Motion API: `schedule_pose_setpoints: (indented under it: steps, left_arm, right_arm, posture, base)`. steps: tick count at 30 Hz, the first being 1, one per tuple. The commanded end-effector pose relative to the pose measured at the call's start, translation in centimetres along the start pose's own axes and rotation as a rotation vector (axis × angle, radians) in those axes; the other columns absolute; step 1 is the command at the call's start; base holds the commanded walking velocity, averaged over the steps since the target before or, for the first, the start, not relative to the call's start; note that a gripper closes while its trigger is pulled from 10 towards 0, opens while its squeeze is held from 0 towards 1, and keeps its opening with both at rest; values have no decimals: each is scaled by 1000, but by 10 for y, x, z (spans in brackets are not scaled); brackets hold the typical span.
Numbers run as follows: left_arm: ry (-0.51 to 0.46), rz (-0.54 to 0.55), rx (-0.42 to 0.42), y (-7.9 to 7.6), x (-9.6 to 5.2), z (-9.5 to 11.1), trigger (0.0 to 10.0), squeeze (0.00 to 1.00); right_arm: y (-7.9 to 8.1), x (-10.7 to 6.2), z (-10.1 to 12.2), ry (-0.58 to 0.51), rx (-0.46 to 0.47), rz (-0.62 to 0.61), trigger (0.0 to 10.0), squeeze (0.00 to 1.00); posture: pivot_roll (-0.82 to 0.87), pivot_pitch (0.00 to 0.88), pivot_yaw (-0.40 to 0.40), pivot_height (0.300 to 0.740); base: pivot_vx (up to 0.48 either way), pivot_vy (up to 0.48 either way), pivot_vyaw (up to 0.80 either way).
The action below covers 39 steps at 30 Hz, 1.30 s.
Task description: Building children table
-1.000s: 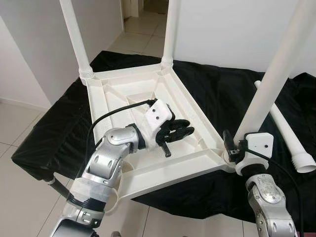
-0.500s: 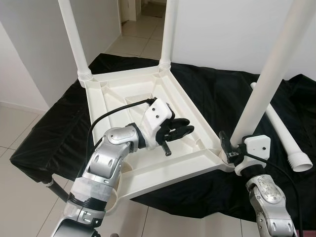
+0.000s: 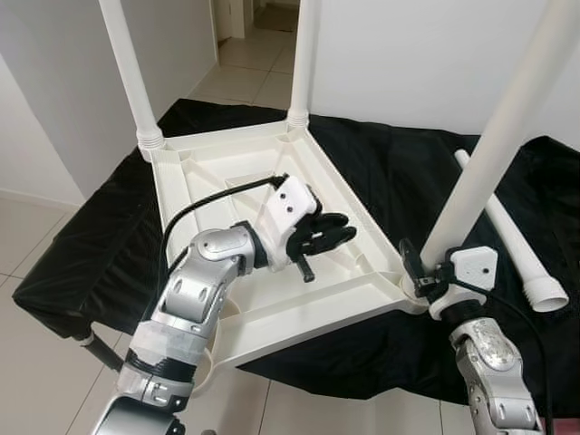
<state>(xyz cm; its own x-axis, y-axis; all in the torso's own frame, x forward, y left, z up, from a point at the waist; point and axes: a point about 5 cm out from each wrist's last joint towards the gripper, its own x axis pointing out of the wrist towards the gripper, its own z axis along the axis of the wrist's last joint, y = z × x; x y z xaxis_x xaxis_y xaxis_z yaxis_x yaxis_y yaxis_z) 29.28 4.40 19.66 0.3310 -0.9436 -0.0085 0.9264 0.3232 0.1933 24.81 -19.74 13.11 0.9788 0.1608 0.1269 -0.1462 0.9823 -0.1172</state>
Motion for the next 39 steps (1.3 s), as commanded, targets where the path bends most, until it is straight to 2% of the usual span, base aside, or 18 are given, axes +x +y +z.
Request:
schedule_pose_setpoints:
  steps: [1, 10, 22, 23, 32, 39]
  left_arm:
    - [20, 128, 15, 9, 1, -1, 10000, 0]
    - [16, 134, 19, 11, 1, 1, 10000, 0]
    - [16, 146, 28, 12, 0, 1, 10000, 0]
    - [17, 147, 29, 12, 0, 1, 10000, 0]
    - [20, 149, 28, 12, 0, 0, 10000, 0]
    - [19, 152, 27, 13, -1, 0, 10000, 0]
  right_arm:
    - [8, -3, -29, 160, 90, -22, 10000, 0]
    - [12, -3, -37, 201, 139, -44, 10000, 0]
    - [6, -14, -46, 238, 201, -104, 10000, 0]
    - [6, -15, -47, 244, 240, -128, 10000, 0]
    - [4, -17, -49, 257, 252, -149, 10000, 0]
    - [1, -20, -52, 268, 315, -196, 10000, 0]
  posture:
    - [-94, 0, 0, 740]
    - [-93, 0, -5, 740]
    - [-92, 0, -16, 740]
    - [-92, 0, -17, 740]
    - [-93, 0, -18, 740]
    - [-97, 0, -21, 740]
  base:
    - [0, 0, 0]
    - [0, 0, 0]
    - [0, 0, 0]
    - [0, 0, 0]
    - [0, 0, 0]
    - [0, 0, 0]
